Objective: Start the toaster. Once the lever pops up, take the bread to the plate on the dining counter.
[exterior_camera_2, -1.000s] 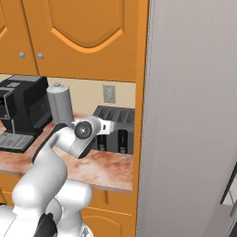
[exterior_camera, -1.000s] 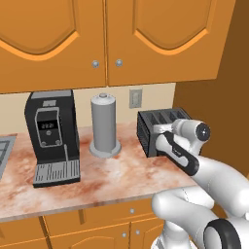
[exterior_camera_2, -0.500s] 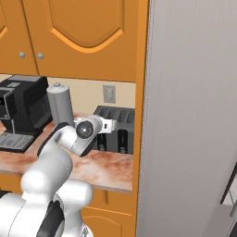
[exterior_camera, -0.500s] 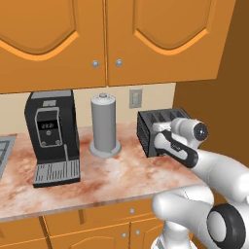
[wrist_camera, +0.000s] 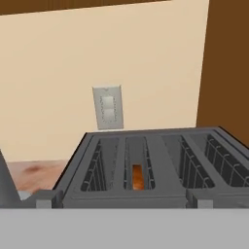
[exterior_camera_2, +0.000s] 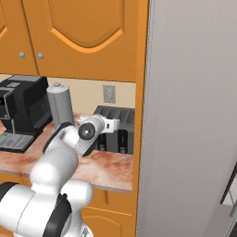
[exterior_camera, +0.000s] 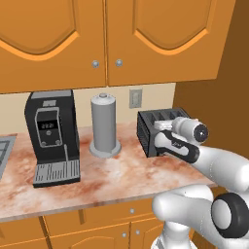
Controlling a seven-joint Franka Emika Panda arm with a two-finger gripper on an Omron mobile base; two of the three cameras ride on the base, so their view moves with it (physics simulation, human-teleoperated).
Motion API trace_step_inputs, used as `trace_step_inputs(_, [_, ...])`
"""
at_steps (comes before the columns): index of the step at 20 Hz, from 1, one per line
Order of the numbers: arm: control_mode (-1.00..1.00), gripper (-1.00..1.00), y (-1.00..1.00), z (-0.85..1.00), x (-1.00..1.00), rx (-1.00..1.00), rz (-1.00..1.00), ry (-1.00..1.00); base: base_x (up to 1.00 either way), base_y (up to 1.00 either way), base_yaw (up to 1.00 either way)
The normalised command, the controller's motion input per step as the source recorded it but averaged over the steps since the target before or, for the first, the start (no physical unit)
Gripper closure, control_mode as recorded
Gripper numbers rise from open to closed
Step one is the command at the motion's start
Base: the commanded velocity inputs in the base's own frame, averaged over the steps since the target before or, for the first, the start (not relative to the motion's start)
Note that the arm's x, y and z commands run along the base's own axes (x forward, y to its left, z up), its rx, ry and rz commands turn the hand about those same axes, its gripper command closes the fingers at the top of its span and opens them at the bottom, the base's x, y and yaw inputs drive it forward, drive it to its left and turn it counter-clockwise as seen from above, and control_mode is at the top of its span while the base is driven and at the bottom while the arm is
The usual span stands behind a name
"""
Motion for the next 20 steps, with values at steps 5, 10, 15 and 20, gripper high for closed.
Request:
trace_step_inputs(5, [-1.00,-1.00,-0.02,-0.01,0.05,0.00,0.00,-0.07,0.00,0.00,0.00])
trace_step_inputs(10, [-1.00,-1.00,-0.04,-0.06,0.00,-0.02,0.00,-0.06,0.00,0.00,0.00])
trace_step_inputs(15, [-1.00,-1.00,0.00,-0.07,0.00,-0.05,-0.05,-0.01,0.00,0.00,0.00])
trace_step_inputs(20, [-1.00,-1.00,0.00,0.00,0.01,0.00,-0.02,0.03,0.00,0.00,0.00])
